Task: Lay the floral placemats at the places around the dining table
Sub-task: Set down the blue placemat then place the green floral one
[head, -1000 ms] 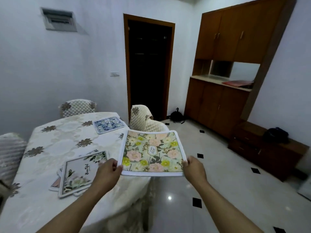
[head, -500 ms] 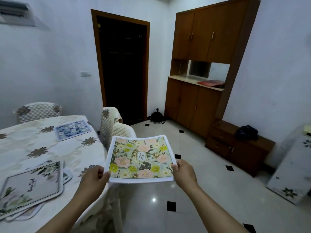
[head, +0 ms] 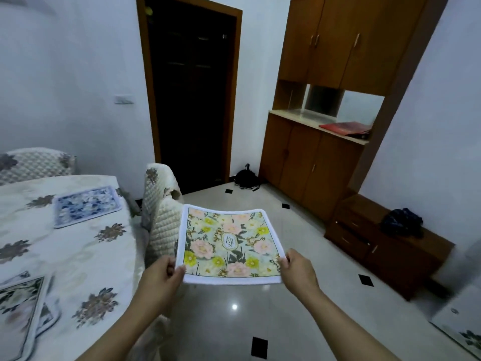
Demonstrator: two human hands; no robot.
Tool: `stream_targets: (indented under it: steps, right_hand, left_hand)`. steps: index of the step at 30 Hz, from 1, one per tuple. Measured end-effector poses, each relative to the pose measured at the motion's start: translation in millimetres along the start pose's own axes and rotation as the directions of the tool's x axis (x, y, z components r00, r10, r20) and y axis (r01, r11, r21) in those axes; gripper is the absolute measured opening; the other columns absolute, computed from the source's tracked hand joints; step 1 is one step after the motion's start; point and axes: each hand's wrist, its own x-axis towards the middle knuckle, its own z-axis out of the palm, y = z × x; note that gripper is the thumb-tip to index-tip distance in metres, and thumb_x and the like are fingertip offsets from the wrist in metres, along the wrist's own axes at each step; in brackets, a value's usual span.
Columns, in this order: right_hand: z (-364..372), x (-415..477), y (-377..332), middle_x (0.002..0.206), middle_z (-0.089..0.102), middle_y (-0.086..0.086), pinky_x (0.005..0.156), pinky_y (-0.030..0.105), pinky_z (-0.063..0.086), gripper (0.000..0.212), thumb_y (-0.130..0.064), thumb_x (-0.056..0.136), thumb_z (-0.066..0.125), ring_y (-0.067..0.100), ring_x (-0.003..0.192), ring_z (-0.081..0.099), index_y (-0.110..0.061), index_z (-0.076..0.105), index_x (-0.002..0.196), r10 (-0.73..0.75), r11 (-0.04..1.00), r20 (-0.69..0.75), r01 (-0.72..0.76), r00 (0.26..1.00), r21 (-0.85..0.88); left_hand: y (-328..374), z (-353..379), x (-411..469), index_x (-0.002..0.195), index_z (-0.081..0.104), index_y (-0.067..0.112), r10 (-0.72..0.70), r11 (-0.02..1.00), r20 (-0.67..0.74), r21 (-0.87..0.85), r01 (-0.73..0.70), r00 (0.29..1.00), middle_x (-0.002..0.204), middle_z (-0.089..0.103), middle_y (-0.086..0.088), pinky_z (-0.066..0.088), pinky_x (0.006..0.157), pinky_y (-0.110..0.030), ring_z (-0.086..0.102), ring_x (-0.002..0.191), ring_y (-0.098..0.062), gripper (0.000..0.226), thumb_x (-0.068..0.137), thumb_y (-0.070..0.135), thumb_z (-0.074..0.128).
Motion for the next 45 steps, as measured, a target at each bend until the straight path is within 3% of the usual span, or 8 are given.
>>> stream_targets:
  steps: [9,18,24,29,34,37,40,45]
  right_hand:
    - [86.5,188.1,-69.7,0.068,0.055,-0.004,0.049,0.028,0.032,0.026,-0.032,0.094,0.049,0.019,0.064,0.053,-0.020,0.043,0.071,-0.327,0.945,0.205,0.313,0.923,0.098]
    - [181.1,302.6,-206.3,0.078,0.058,0.005,0.058,0.034,0.035,0.020,-0.030,0.096,0.048,0.029,0.072,0.054,-0.019,0.046,0.080,-0.679,0.699,0.446,0.699,0.583,0.150]
    - [261.5,345.9,-289.4,0.067,0.049,-0.004,0.055,0.034,0.038,0.024,-0.033,0.095,0.047,0.025,0.066,0.051,-0.024,0.039,0.074,-0.758,0.562,0.518,0.801,0.397,0.209]
    - [324.1,382.9,-342.1,0.074,0.053,-0.002,0.058,0.035,0.042,0.018,-0.036,0.096,0.046,0.026,0.071,0.055,-0.027,0.043,0.081,-0.784,0.457,0.564,0.856,0.261,0.240]
    - [402.1,395.6,-391.1,0.078,0.057,0.002,0.058,0.033,0.037,0.016,-0.034,0.095,0.049,0.028,0.076,0.057,-0.023,0.047,0.083,-0.790,0.305,0.613,0.888,0.034,0.345]
    - [450.6,388.3,-421.1,0.073,0.055,0.001,0.053,0.031,0.029,0.017,-0.035,0.097,0.045,0.027,0.071,0.054,-0.023,0.043,0.085,-0.761,0.163,0.634,0.905,-0.139,0.394]
    - [489.2,377.1,-442.3,0.088,0.064,0.008,0.059,0.031,0.032,0.016,-0.033,0.098,0.044,0.027,0.076,0.057,-0.019,0.050,0.094,-0.728,0.083,0.612,0.846,-0.310,0.527]
    - [533.1,360.9,-456.7,0.099,0.067,0.010,0.065,0.032,0.043,0.024,-0.034,0.099,0.041,0.030,0.087,0.062,-0.016,0.056,0.104,-0.632,0.006,0.632,0.813,-0.448,0.582]
  left_hand:
    - [-20.2,17.5,81.3,0.073,0.053,0.019,-0.223,0.971,-0.270,0.027,0.239,0.937,0.065,0.057,0.002,0.035,0.049,-0.028,0.051,0.058,-0.013,0.022,0.090,0.031,0.063]
    - [-40.9,25.6,119.3,0.068,0.043,0.023,-0.457,0.864,-0.574,-0.103,0.494,0.680,0.058,0.043,0.006,0.031,0.051,-0.031,0.039,0.052,-0.009,0.030,0.088,0.035,0.062]
    - [-77.6,31.1,164.3,0.068,0.047,0.022,-0.541,0.810,-0.664,-0.245,0.533,0.517,0.056,0.047,0.005,0.034,0.053,-0.029,0.043,0.051,-0.006,0.029,0.087,0.031,0.066]
    - [-100.3,47.2,204.6,0.067,0.045,0.024,-0.612,0.748,-0.676,-0.326,0.578,0.411,0.057,0.044,0.005,0.030,0.050,-0.025,0.046,0.051,-0.002,0.031,0.086,0.027,0.069]
    - [-125.9,72.7,233.9,0.077,0.052,0.021,-0.726,0.613,-0.654,-0.474,0.632,0.213,0.061,0.051,0.001,0.035,0.051,-0.022,0.047,0.053,-0.005,0.022,0.087,0.032,0.068]
    - [-141.5,89.5,253.2,0.072,0.048,0.027,-0.774,0.502,-0.632,-0.579,0.643,0.036,0.062,0.052,0.002,0.035,0.050,-0.023,0.049,0.056,-0.005,0.025,0.088,0.034,0.065]
    - [-150.6,103.1,269.0,0.072,0.047,0.026,-0.799,0.394,-0.588,-0.671,0.627,-0.127,0.064,0.051,0.004,0.035,0.052,-0.025,0.047,0.060,-0.007,0.025,0.090,0.031,0.063]
    - [-164.7,122.8,290.8,0.068,0.044,0.024,-0.773,0.232,-0.524,-0.758,0.610,-0.357,0.063,0.050,0.007,0.033,0.049,-0.025,0.048,0.059,-0.005,0.031,0.091,0.029,0.064]
